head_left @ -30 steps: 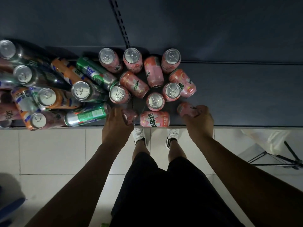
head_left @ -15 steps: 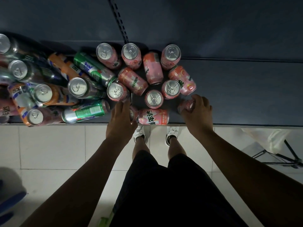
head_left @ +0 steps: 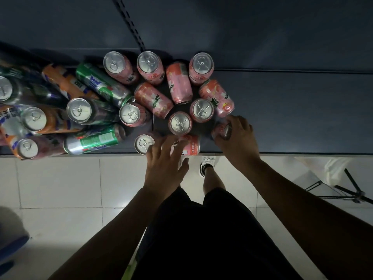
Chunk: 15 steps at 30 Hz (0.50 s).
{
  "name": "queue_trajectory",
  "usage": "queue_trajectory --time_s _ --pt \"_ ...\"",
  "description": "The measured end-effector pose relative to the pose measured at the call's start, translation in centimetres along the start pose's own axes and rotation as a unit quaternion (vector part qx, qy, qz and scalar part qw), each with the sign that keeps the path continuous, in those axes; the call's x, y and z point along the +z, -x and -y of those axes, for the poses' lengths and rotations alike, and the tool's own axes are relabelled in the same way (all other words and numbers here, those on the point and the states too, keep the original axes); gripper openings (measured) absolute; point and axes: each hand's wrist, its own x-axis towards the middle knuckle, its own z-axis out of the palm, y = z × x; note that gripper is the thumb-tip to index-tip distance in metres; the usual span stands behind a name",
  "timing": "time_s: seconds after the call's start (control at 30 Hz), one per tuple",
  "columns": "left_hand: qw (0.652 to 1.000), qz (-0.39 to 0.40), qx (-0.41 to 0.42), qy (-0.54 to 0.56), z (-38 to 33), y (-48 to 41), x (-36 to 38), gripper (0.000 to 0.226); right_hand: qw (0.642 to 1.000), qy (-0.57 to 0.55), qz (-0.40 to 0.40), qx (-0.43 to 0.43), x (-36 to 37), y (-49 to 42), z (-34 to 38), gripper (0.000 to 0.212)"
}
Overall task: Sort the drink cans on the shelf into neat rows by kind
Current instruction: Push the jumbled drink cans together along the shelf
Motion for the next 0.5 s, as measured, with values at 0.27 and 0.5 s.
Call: queue_trajectory --time_s 0.27,0.5 --pt "0.986 0.130 0.075 -0.067 0.2 -0.5 2.0 0.057 0.999 -0.046 -0.010 0.005 -0.9 -0.6 -0.2 0.052" --pt "0.961 0.212 0.049 -0.168 0.8 -1.2 3.1 0.098 0.982 -0.171 -0.051 0.070 -2.2 -3.8 0.1 0.037"
